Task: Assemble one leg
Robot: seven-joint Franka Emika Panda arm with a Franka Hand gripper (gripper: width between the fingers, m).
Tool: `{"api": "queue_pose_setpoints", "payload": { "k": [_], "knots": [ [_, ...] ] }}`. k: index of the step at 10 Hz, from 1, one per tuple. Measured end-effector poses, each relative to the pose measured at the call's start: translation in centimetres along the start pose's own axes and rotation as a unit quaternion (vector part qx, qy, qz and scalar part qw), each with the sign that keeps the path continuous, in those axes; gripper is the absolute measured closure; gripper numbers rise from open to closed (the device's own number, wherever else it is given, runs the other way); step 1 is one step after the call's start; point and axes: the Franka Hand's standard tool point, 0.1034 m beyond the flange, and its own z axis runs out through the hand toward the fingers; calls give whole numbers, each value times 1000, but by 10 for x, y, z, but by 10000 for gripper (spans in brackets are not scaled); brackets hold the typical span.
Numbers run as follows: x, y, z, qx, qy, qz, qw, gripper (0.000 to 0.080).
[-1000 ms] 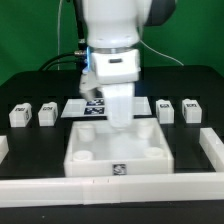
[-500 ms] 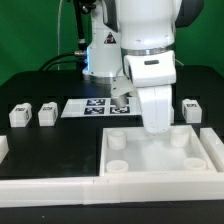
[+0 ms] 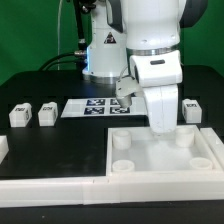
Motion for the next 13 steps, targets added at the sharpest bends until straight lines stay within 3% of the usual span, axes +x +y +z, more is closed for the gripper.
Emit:
{"api": "queue_pose_setpoints", "payload": {
  "k": [2, 3, 4, 6, 13],
  "knots": [
    [0, 0, 1, 1, 0, 1, 1000, 736],
    [-1, 0, 1, 1, 0, 2, 1000, 487],
    [-1, -1, 1, 1, 0, 2, 1000, 487],
    [-1, -1, 1, 1, 0, 2, 1000, 198],
    [-2, -1, 0, 1, 0, 7, 1000, 150]
  ]
}}
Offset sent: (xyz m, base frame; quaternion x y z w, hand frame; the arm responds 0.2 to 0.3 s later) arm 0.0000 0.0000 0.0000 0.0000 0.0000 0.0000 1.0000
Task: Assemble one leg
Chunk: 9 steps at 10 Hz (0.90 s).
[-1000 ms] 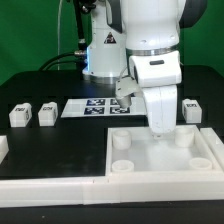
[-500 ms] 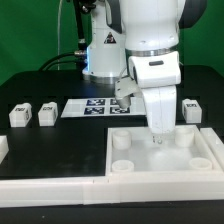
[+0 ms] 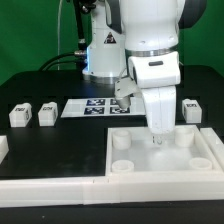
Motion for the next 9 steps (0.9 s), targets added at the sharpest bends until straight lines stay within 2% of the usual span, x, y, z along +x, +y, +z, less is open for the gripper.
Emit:
{"api": "queue_pose_setpoints", "payload": {
  "k": [2, 4, 6, 7, 9],
  "knots": [
    [5, -3, -29, -11, -7, 48, 999, 150],
    [28, -18, -57, -23, -12, 106, 994, 150],
    [53, -29, -62, -28, -7, 238, 971, 150],
    [58, -31, -61, -28, -5, 301, 953, 150],
    [57, -31, -61, -27, -2, 380, 925, 150]
  ]
}}
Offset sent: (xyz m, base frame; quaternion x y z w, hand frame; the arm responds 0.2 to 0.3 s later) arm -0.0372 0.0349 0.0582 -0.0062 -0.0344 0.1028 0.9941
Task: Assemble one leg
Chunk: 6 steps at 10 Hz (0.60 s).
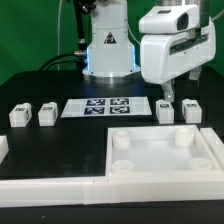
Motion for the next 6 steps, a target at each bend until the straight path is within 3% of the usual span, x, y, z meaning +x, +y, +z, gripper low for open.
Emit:
{"api": "queue_pose_setpoints", "payload": {
  "k": [2, 5, 6],
  "knots": [
    [0, -2, 1, 2, 0, 78, 997, 150],
    [2, -37, 16, 26, -11, 379, 925, 150],
    [3, -35, 15, 25, -10, 372, 928, 150]
  ]
}}
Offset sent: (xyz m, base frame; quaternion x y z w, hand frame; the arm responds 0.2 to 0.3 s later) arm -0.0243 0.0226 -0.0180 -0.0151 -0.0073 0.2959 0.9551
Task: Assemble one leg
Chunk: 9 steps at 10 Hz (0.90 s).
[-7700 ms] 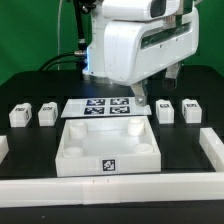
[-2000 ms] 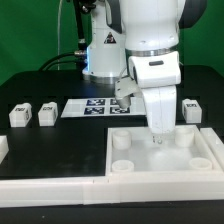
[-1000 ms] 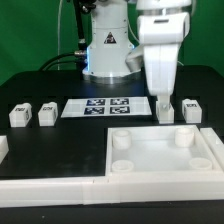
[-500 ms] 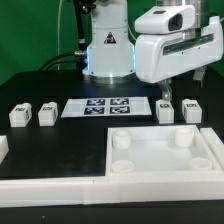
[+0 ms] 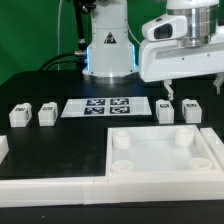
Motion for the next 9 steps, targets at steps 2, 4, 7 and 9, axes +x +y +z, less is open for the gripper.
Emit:
{"api": "queue_pose_setpoints", "payload": {
  "k": [2, 4, 7, 9],
  "knots": [
    [-2, 1, 0, -4, -23, -4, 1000, 150],
    [-7, 1, 2, -7, -42, 1, 999, 150],
    [-18, -9, 14, -23, -215, 19, 976, 150],
    [-22, -9, 16, -22, -306, 29, 951, 150]
  ]
}}
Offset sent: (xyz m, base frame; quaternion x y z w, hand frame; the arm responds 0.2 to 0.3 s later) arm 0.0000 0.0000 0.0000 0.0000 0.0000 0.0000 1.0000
